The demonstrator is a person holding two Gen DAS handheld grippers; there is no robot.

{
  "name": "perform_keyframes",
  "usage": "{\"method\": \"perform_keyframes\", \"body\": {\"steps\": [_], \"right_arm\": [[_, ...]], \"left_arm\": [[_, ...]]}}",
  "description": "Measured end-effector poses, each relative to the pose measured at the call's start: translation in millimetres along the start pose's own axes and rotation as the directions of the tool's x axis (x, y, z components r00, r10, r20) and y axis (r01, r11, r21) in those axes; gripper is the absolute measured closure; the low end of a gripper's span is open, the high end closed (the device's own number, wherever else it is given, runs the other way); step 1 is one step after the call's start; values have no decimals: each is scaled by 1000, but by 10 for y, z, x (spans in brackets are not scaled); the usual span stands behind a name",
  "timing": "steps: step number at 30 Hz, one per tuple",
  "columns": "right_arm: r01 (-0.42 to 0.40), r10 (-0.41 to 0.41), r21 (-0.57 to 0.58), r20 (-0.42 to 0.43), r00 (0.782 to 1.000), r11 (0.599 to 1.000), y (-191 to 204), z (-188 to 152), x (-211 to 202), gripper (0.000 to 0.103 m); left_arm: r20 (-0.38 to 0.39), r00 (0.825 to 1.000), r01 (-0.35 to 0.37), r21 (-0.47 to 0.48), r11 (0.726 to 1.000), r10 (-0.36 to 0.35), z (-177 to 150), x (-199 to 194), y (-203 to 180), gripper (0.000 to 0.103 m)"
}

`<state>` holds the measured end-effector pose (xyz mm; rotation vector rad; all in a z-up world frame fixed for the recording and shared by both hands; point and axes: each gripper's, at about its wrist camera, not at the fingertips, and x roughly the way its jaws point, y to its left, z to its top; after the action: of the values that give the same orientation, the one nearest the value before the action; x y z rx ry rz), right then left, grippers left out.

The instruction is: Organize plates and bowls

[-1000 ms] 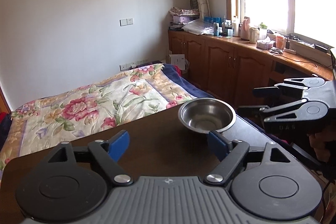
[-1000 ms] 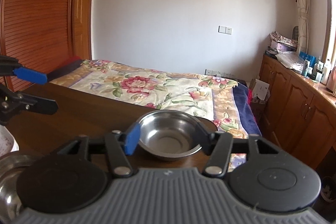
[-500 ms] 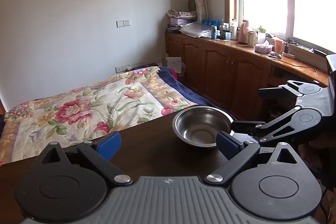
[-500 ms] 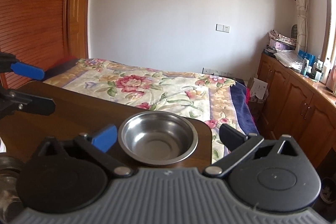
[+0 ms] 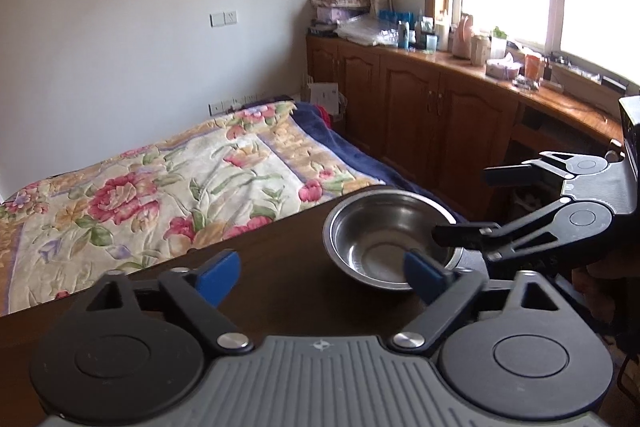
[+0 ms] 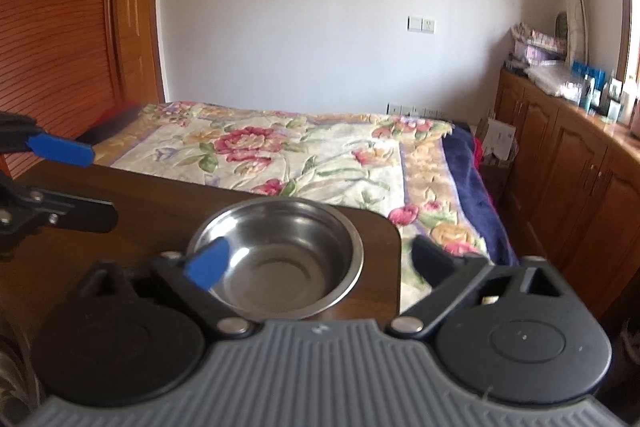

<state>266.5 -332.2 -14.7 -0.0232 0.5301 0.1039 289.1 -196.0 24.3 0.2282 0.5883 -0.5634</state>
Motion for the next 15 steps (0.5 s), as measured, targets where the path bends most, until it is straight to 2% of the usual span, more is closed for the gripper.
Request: {"method": "perform_keyframes", "body": {"steps": [6,15], "right_arm": [[-15,17,51,-48,999,999,-87,-66,138,40],[-31,37,89,-73,997,996,-137,-115,173,48]], "left_arm": [[-50,999,15,10,1000,-15,28,233,-9,16],[-132,990,53,-25,998,-56,56,585,-1,22]]}}
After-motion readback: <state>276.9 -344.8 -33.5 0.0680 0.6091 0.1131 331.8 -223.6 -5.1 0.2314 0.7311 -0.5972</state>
